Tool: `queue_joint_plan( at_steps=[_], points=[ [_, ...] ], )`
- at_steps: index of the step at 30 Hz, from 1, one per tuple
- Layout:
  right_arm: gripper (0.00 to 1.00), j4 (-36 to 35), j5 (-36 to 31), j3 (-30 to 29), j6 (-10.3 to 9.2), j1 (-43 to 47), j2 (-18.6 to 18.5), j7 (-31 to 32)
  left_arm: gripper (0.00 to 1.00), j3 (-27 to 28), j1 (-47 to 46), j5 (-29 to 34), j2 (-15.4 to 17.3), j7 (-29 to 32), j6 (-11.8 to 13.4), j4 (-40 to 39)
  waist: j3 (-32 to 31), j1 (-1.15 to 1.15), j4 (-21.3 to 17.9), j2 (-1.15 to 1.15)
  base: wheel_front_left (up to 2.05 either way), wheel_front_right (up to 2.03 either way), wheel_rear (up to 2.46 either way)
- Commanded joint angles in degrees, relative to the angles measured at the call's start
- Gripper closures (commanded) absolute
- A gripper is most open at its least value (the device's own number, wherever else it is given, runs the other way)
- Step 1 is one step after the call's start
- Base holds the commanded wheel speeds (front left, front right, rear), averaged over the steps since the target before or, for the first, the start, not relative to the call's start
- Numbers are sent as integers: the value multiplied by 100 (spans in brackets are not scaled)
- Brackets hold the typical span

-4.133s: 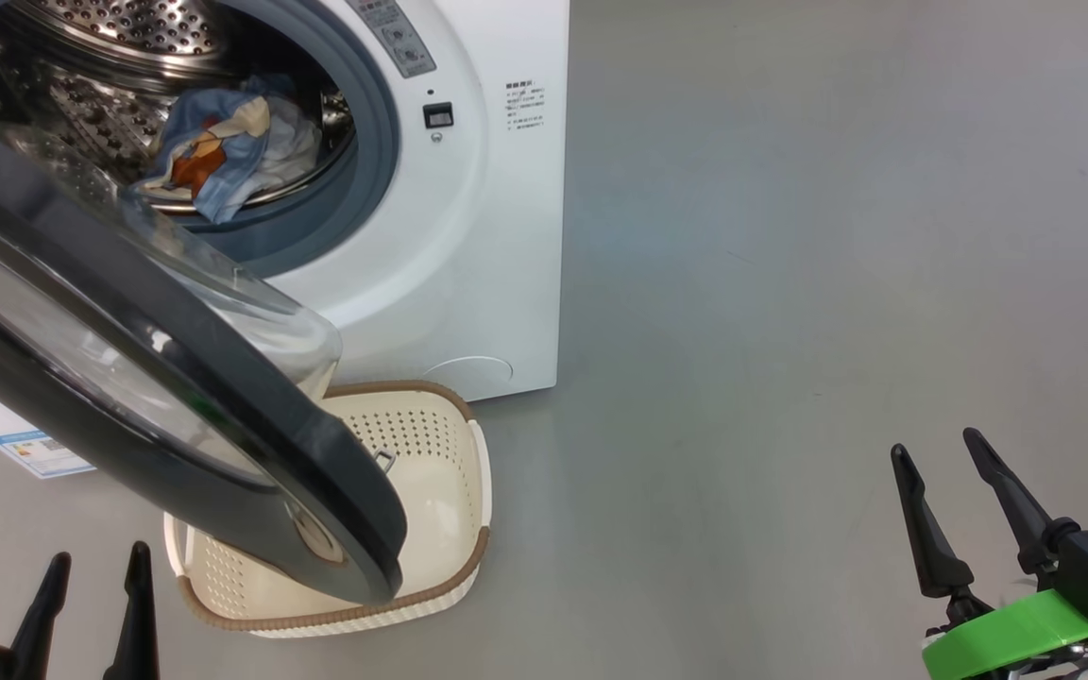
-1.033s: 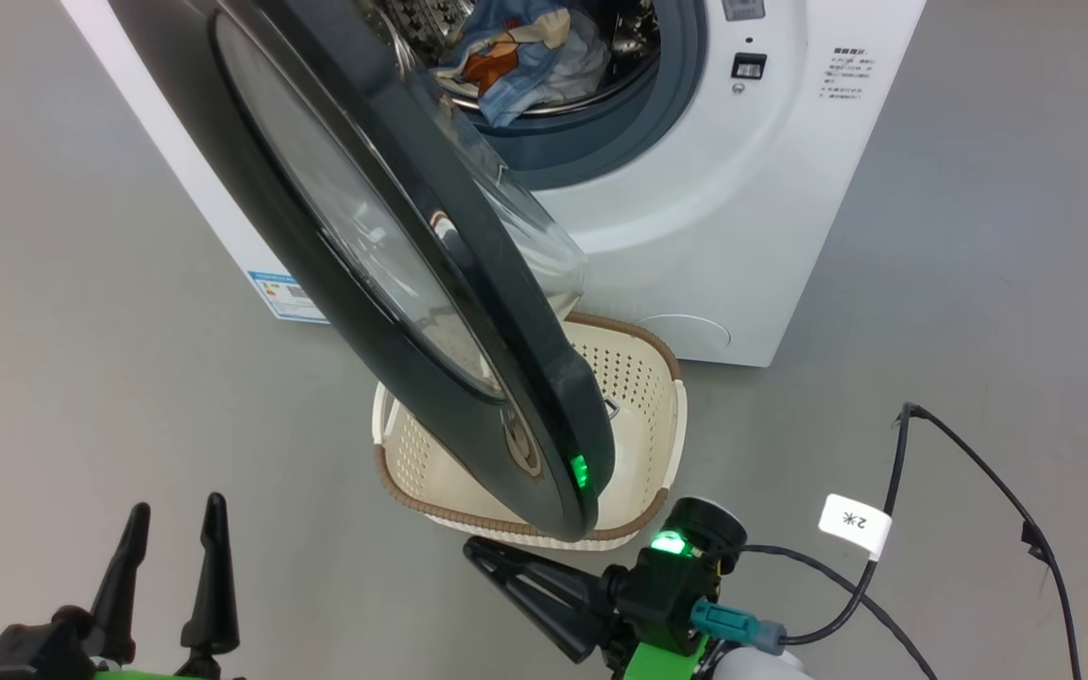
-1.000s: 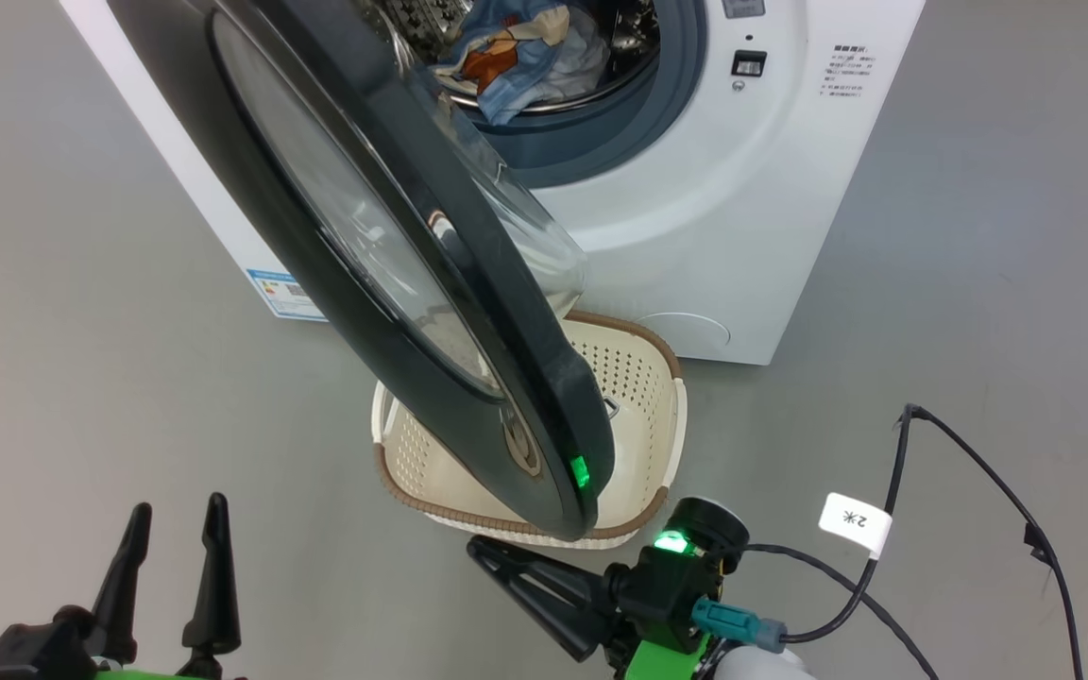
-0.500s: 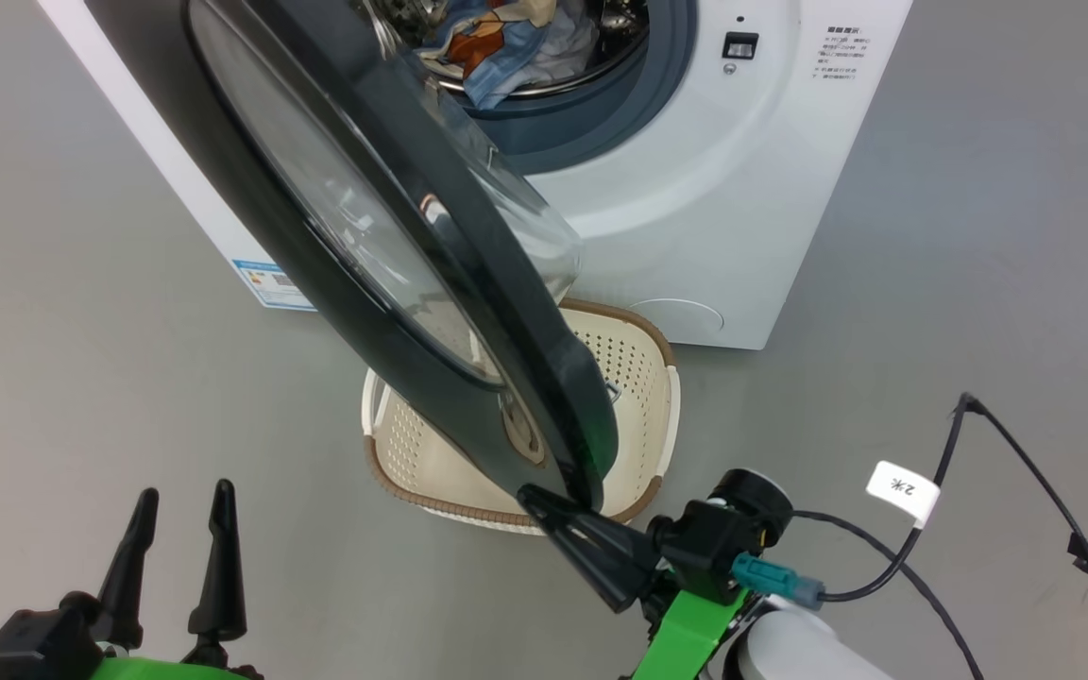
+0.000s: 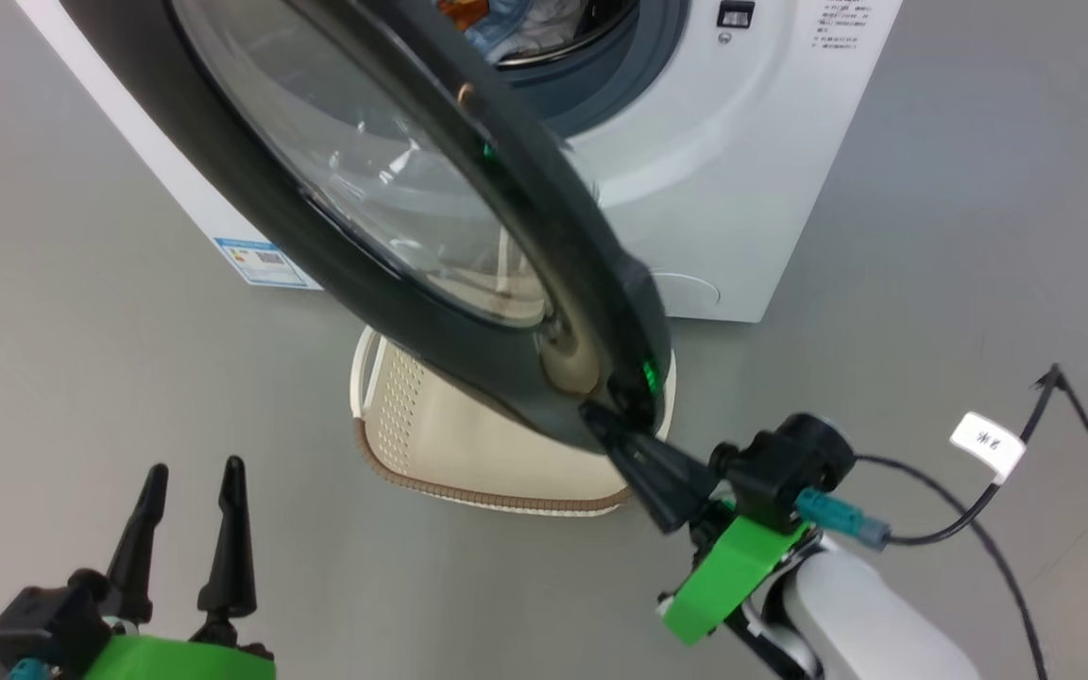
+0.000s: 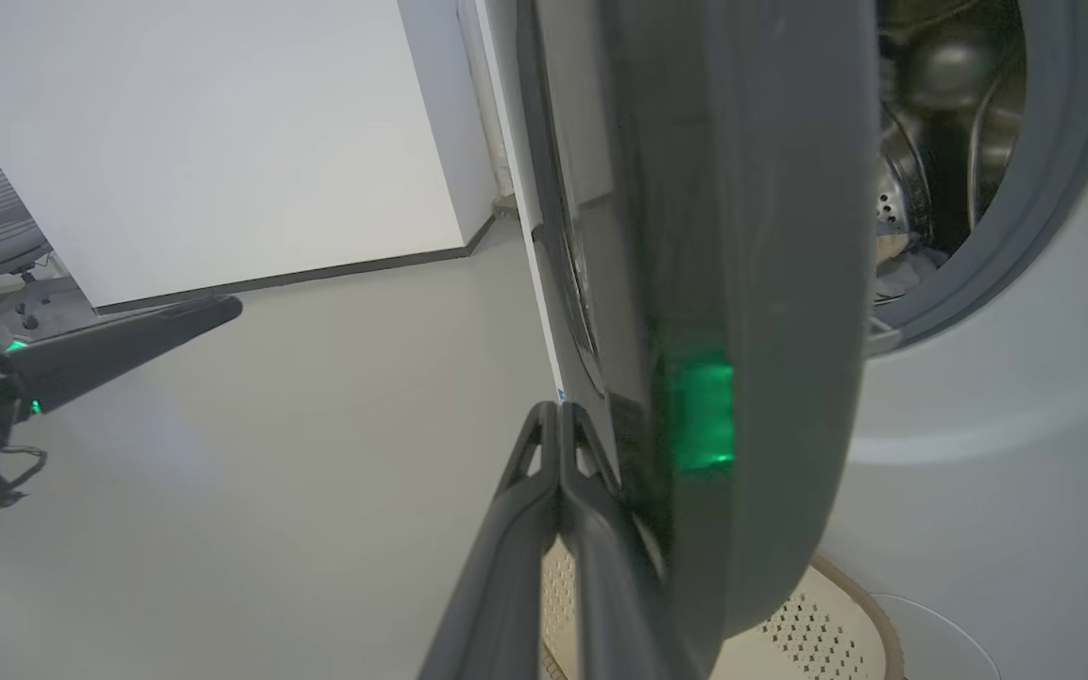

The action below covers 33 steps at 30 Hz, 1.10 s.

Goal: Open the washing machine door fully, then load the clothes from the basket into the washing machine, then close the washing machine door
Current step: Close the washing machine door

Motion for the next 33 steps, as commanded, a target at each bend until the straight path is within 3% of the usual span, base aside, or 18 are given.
queue_joint_plan(
  at_steps=[1,33],
  points=[
    [100,-168,-109,-69,7,-179,39,-28,0,174,-247,-5,60,-37,-9,-155,75,0,2,0,0,0,0],
    [100,28,-477,-1814,7,-1666,-191,-28,0,-178,-1069,-40,-203,-37,-9,-275,1130,0,321,0,0,0,0]
  ],
)
